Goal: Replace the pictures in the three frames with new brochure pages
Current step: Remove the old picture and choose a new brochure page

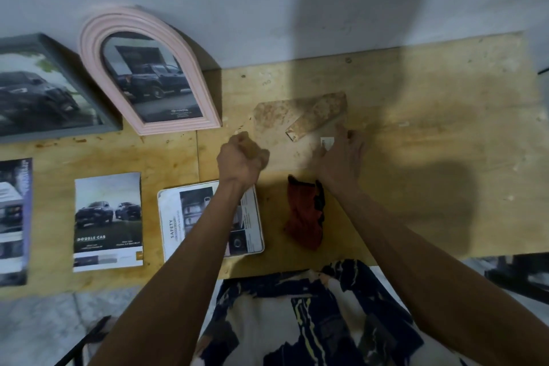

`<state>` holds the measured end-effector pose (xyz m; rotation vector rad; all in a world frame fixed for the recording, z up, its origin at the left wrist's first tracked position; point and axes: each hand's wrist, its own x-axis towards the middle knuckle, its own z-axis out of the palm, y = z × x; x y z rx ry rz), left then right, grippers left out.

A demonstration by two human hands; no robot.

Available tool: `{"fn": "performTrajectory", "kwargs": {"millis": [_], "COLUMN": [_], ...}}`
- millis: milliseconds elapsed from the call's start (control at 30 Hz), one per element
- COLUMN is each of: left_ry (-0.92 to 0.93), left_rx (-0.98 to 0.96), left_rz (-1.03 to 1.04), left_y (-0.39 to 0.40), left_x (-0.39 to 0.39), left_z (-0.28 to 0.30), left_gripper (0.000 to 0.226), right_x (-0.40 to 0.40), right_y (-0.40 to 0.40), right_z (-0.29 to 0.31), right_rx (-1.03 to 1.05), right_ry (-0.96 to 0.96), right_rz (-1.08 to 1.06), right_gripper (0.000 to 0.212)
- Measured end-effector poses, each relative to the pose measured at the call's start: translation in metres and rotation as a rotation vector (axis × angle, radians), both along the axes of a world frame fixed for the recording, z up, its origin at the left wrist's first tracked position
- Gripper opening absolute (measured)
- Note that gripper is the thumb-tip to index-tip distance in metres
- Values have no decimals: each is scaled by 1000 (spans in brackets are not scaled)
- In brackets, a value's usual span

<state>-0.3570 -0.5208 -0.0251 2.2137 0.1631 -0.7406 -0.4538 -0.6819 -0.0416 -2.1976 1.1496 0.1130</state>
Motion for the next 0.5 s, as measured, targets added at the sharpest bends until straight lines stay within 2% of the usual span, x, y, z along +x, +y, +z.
{"fn": "performTrajectory", "kwargs": {"millis": [100,233,367,500], "left_ry": [-102,-187,-223,-216], "left_rx": [60,194,351,402], "left_rz": [-4,34,-22,-110], "left_y": [39,100,156,202], "left_x": [-15,-30,-35,-31], "left_z": [8,9,3,-4], "left_gripper": [57,46,46,52], "right_x": [2,-4,-19,-33], "right_y": [38,100,148,184], "right_z": [10,11,7,8], "right_rx": [-44,30,63,112], "right_ry": [-75,-188,-108,56], "right_rz": [169,297,366,391], "right_gripper": [43,47,44,61]}}
